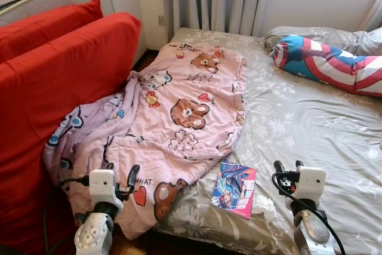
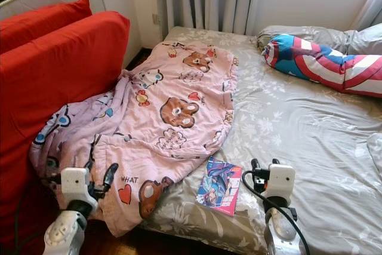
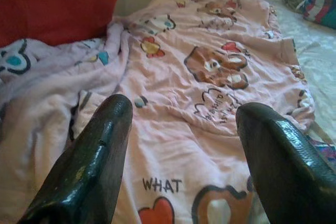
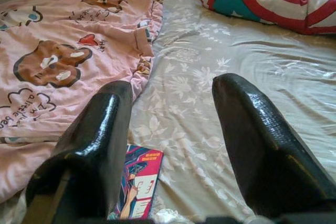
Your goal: Clean up the room
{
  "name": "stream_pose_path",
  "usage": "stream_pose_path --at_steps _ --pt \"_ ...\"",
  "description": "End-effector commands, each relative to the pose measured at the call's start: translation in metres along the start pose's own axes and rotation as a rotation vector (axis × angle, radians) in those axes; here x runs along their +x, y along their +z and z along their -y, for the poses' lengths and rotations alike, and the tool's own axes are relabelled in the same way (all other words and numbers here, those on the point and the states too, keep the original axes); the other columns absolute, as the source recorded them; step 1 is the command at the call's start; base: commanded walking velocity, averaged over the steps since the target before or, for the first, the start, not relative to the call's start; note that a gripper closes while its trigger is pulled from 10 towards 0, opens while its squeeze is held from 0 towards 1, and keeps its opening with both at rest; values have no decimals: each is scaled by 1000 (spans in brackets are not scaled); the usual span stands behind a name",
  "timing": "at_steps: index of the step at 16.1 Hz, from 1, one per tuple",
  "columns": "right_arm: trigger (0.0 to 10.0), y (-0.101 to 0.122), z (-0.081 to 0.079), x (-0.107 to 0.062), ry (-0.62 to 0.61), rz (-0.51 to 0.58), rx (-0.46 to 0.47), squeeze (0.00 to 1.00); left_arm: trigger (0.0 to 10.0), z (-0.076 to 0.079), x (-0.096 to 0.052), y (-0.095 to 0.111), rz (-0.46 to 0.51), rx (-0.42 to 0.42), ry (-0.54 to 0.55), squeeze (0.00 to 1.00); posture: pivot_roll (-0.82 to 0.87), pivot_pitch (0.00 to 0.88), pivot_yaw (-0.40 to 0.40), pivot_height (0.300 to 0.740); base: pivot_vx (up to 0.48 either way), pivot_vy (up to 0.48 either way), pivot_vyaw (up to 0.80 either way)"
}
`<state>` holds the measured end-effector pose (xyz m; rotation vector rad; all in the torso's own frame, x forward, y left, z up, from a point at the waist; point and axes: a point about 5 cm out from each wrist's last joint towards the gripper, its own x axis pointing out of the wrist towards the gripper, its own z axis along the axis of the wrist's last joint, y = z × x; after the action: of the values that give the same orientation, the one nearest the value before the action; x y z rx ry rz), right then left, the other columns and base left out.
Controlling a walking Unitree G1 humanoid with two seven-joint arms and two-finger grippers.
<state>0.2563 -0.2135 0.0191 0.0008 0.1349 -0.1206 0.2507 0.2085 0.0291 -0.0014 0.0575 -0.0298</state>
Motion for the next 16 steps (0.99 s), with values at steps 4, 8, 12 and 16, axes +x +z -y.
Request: stream_pose_path --at_steps 4,8,12,16 --pt "10000 1 -9 0 6 -11 15 0 10000 2 1 8 4 -10 -16 0 -13 0 -21 655 0 0 0" --pt "10000 3 -14 0 23 -5 32 0 10000 -3 3 11 -7 -6 1 0 -11 0 -12 655 0 0 0" --pt "10000 8 -18 5 12 -4 39 0 10000 -1 4 13 -14 -15 3 0 -15 0 -8 655 0 0 0" --pt "10000 8 -19 7 10 -8 40 0 10000 -1 8 19 -8 -15 0 0 -14 2 0 655 0 0 0"
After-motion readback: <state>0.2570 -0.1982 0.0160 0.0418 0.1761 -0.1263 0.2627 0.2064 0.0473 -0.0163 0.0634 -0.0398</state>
